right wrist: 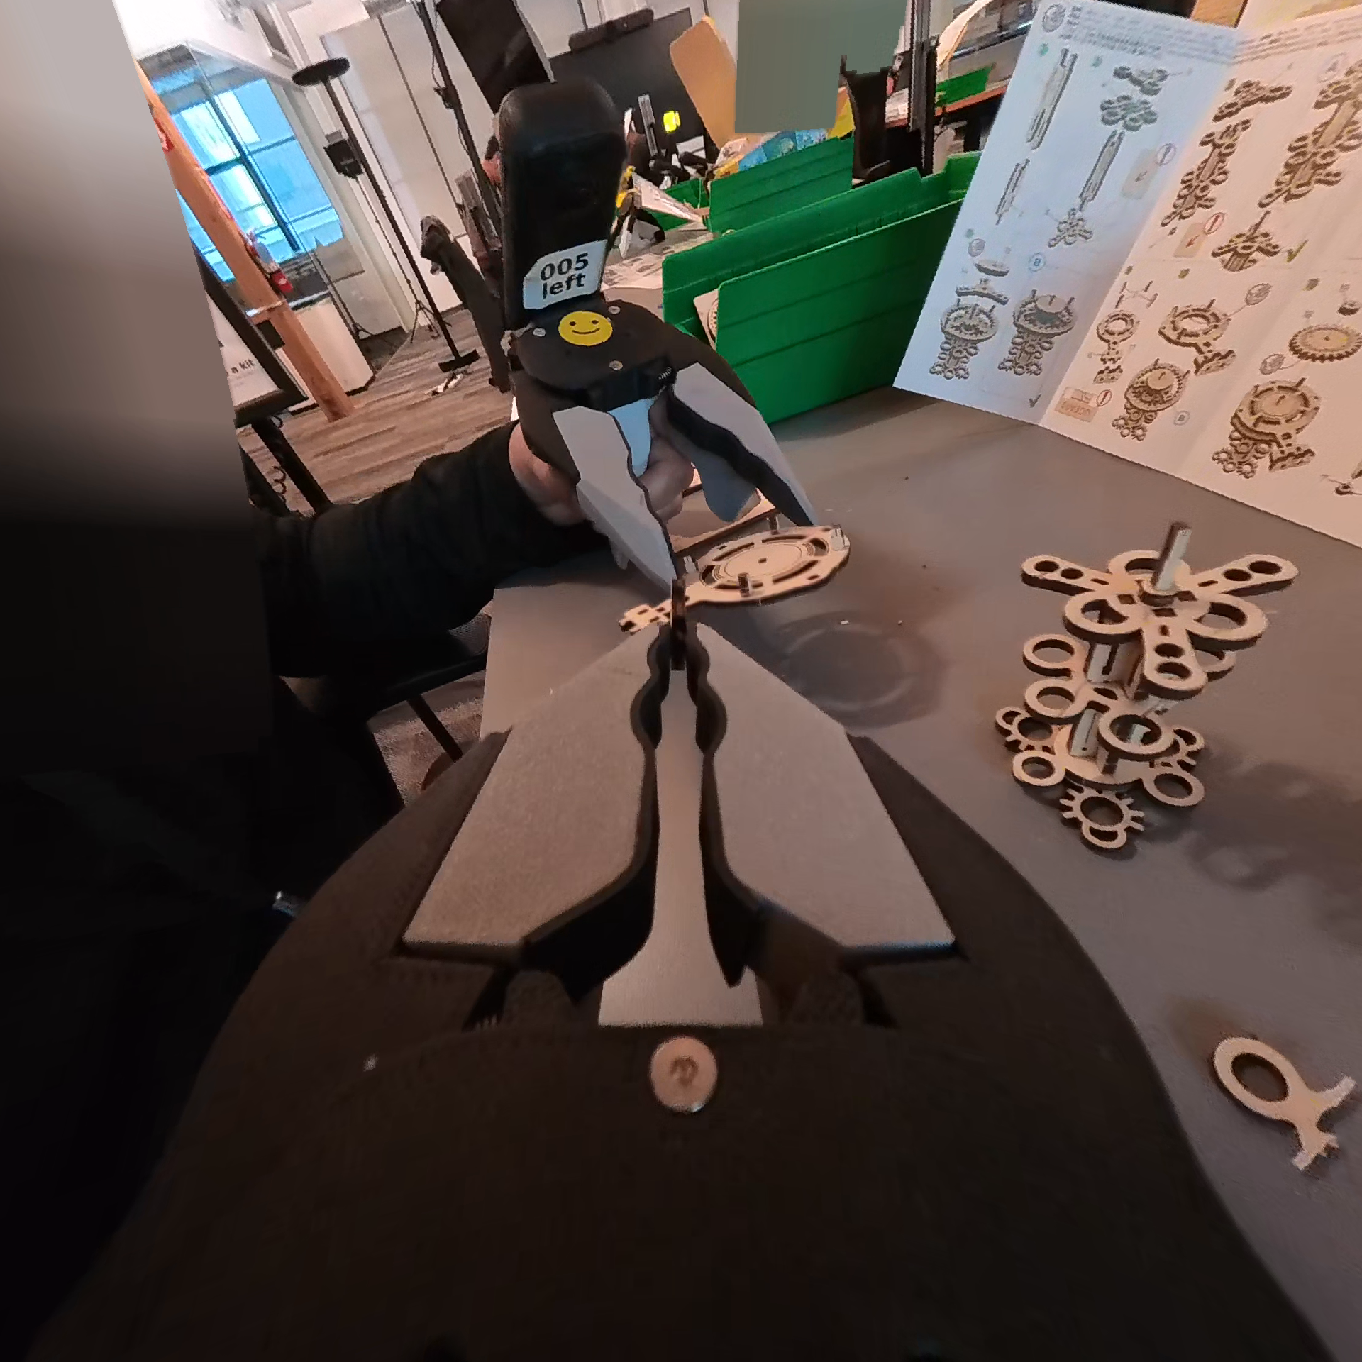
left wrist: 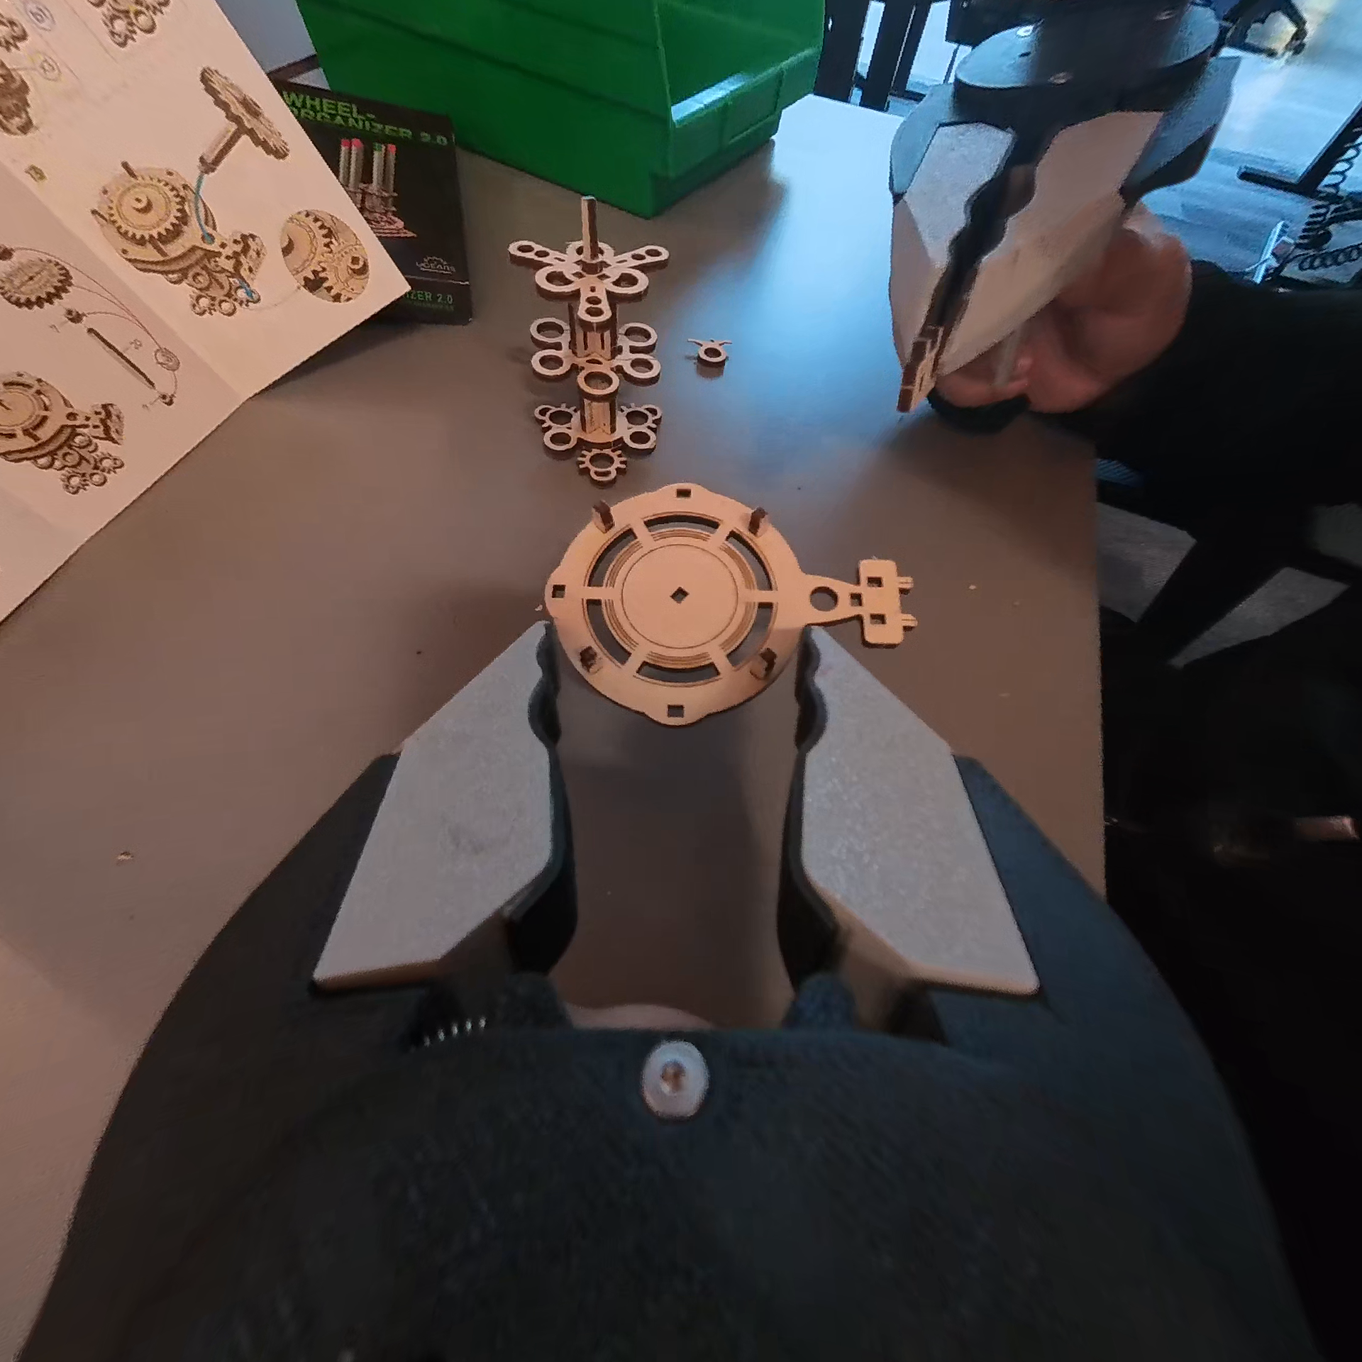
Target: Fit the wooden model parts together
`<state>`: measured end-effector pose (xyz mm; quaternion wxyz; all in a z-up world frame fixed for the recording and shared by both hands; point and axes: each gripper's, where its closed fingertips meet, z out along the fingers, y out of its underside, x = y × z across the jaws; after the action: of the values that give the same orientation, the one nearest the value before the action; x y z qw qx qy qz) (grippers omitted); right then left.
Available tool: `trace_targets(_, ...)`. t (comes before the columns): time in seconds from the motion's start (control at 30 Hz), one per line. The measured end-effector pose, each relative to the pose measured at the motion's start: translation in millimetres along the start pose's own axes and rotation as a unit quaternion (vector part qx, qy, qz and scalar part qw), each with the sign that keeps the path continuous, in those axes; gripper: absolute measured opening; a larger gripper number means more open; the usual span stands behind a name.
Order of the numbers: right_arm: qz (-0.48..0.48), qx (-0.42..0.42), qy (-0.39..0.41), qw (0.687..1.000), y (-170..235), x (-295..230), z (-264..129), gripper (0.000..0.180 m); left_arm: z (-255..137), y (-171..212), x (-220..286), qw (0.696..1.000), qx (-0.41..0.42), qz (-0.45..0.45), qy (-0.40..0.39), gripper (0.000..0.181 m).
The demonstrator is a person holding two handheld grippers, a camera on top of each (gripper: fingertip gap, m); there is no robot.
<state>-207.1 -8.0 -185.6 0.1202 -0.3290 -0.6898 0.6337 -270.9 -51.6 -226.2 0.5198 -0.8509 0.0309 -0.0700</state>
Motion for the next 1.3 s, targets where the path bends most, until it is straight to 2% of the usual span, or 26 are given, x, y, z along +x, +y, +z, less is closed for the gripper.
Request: trace_targets(1.3,-0.01,-0.007,0.007,1.0,1.6,-0.7,1.5,0.0,-0.1,0.6,-3.2,1.0,-0.001,-0.027,0.009,0.062)
